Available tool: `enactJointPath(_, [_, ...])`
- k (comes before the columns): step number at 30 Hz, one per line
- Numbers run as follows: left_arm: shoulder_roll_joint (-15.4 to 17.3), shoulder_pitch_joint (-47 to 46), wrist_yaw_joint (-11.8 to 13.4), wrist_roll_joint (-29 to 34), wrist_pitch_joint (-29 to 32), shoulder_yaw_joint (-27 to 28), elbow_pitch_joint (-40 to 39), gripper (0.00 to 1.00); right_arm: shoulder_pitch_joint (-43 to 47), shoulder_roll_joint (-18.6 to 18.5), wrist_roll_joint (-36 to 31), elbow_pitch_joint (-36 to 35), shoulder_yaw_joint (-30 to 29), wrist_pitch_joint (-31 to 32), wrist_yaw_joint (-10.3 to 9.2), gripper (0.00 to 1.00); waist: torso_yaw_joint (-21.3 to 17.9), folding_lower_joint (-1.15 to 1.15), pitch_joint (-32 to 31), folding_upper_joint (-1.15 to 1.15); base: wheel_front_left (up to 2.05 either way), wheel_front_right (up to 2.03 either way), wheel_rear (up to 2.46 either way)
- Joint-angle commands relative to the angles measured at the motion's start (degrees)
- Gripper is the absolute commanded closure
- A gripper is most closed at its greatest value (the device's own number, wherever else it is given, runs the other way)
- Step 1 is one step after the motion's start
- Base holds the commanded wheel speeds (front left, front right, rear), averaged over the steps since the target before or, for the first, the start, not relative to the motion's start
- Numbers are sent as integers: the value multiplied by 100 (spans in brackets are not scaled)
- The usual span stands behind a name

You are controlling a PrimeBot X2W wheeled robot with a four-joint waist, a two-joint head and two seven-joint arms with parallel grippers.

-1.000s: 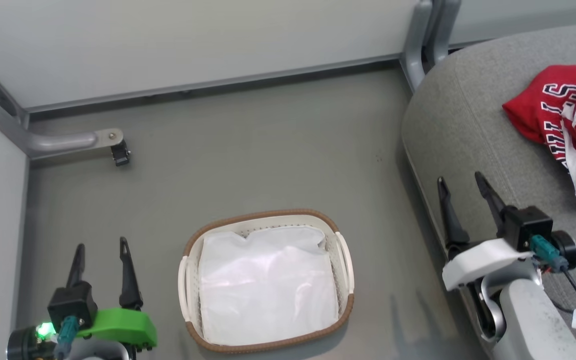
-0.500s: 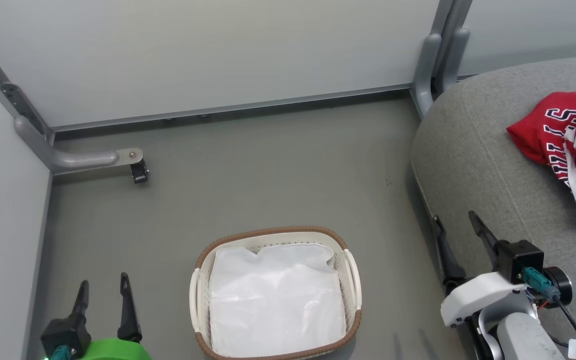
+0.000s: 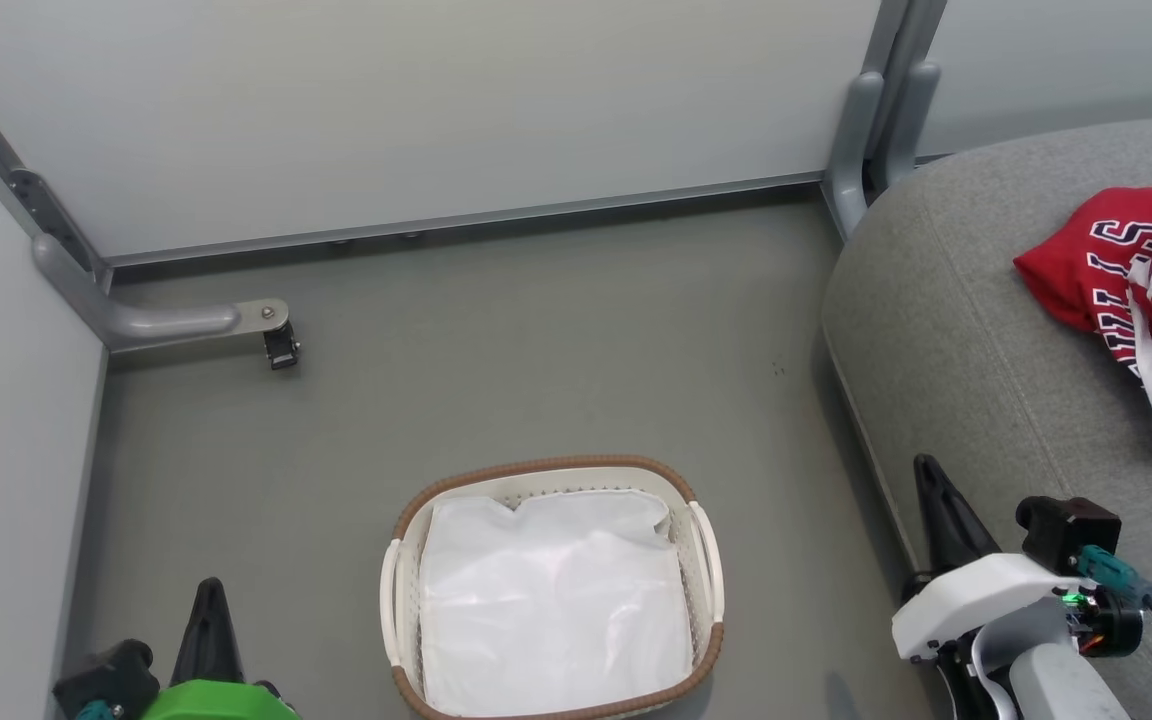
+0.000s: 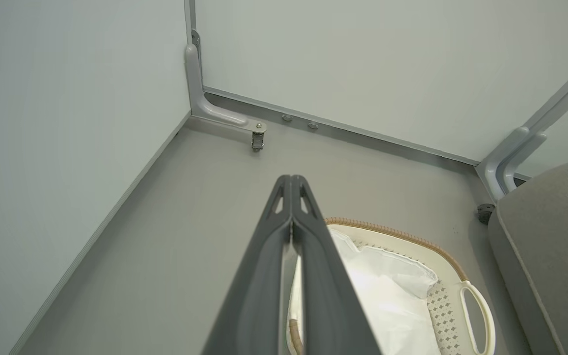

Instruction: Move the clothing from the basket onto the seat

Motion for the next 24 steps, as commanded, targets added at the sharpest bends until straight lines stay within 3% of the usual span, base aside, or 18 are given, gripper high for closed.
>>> enactJointPath(1, [23, -141, -48, -270, 45, 33, -129, 100, -38, -18, 267, -127, -39, 52, -1, 100, 1, 0, -4, 0, 0, 0, 0])
enactJointPath(24, [38, -306, -152, -2382, 566, 69, -365, 100, 54, -32, 2422, -370, -249, 589, -2, 100, 23, 0, -74, 0, 0, 0, 0])
